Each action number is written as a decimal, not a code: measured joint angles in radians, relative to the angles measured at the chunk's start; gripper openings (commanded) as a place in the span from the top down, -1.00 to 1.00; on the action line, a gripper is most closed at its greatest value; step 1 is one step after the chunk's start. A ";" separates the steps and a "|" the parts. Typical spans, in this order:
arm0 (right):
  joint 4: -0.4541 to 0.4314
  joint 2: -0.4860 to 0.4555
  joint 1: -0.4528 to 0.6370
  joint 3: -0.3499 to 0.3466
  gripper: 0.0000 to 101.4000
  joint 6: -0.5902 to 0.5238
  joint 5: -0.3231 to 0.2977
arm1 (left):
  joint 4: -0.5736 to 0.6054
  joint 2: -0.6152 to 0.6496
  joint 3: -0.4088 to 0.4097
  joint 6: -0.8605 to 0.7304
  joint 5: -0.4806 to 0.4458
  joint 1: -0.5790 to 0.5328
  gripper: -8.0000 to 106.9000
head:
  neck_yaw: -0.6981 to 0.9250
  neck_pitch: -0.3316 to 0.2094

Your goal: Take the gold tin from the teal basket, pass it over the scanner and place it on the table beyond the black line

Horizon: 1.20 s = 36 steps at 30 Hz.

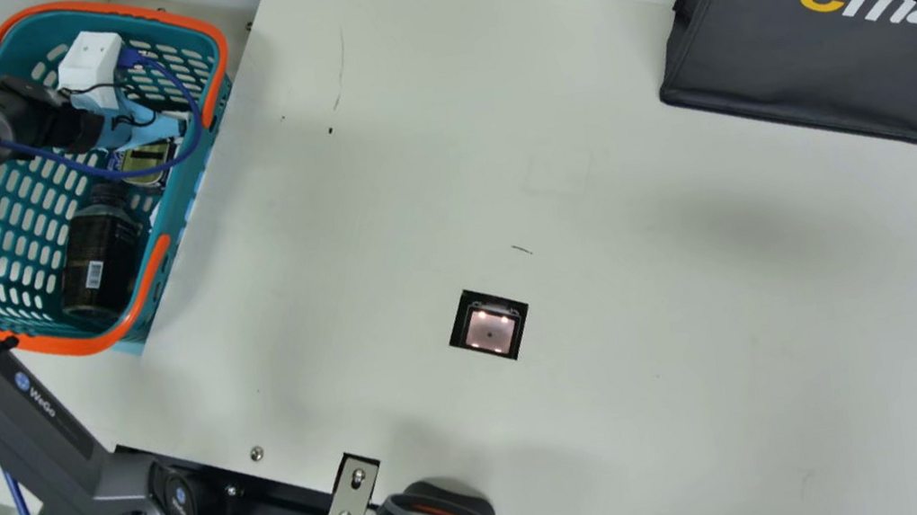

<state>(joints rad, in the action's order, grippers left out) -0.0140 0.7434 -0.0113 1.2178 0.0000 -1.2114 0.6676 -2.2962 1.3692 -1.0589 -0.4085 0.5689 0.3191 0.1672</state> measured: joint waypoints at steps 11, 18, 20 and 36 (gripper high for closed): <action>0.000 0.000 0.000 0.000 -0.87 0.000 0.000 | -0.004 -0.001 -0.012 -0.003 0.012 -0.002 1.00 | 0.000 0.000; 0.000 0.000 0.000 0.000 -0.87 0.000 0.000 | 0.010 0.025 -0.030 -0.024 0.008 0.004 1.00 | 0.000 0.000; 0.000 0.000 0.000 0.000 -0.87 0.000 0.000 | 0.025 0.036 -0.036 -0.033 0.005 0.009 1.00 | -0.002 0.002; 0.000 0.000 0.000 0.000 -0.87 0.000 0.000 | 0.044 0.142 -0.087 -0.025 -0.050 0.042 1.00 | 0.000 0.000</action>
<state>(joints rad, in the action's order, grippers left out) -0.0140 0.7434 -0.0113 1.2178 0.0000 -1.2114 0.7119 -2.1543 1.2824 -1.0839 -0.4588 0.6105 0.3191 0.1672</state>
